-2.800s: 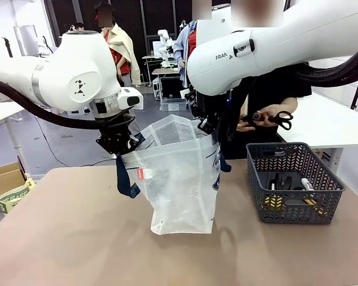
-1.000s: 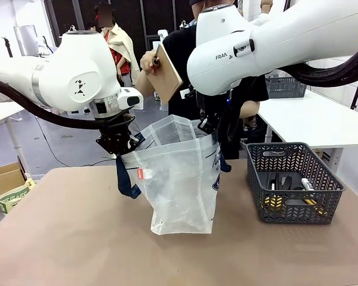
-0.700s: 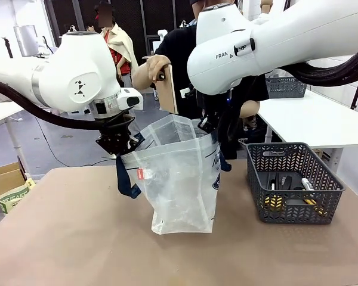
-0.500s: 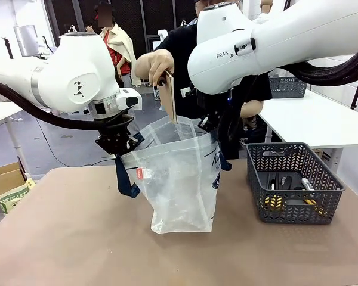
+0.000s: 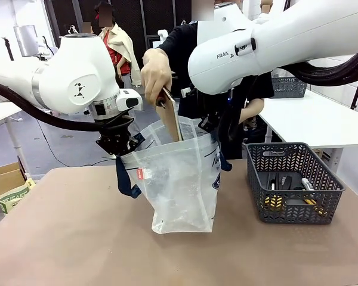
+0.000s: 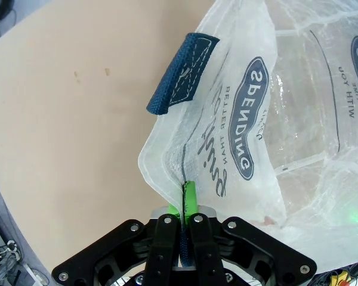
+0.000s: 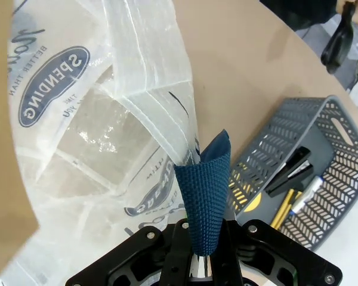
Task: Transfer purchased items from the store into the shopping bag.
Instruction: Move the Reusable shopping bag to the right side of the table.
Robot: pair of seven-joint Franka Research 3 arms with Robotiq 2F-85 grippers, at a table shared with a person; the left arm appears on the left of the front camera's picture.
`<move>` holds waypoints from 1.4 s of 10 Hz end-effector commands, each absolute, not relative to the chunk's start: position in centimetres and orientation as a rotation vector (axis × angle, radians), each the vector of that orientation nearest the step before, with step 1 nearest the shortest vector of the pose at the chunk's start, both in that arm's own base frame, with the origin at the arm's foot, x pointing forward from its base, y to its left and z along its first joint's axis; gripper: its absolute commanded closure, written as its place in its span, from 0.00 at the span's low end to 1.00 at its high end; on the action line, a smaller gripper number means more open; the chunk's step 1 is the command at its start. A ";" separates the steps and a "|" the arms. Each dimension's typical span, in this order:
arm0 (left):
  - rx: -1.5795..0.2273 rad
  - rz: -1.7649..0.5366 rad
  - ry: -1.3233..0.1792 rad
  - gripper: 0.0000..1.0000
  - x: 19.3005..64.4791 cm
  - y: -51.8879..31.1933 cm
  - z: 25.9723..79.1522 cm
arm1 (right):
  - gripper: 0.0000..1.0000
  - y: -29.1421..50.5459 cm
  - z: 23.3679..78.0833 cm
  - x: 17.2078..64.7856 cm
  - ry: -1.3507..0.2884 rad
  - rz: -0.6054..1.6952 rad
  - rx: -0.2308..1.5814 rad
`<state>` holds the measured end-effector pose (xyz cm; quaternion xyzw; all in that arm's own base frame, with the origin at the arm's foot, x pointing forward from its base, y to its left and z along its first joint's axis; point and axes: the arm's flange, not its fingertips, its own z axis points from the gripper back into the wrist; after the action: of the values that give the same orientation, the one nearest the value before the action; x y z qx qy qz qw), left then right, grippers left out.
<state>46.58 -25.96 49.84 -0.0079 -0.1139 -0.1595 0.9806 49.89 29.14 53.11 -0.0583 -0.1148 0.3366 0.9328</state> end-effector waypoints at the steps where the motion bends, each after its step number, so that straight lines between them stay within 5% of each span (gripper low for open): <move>1: -0.015 -0.315 -0.234 1.00 46.6 -25.9 50.0 | 1.00 29.1 53.1 49.9 -0.235 0.688 -0.119; 14: -0.015 -0.315 -0.234 1.00 46.6 -25.9 50.0 | 1.00 29.1 53.1 49.9 -0.235 0.688 -0.119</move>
<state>46.58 -25.98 49.86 -0.0080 -0.1142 -0.1596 0.9805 49.87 29.19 53.08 -0.0582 -0.1144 0.3371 0.9327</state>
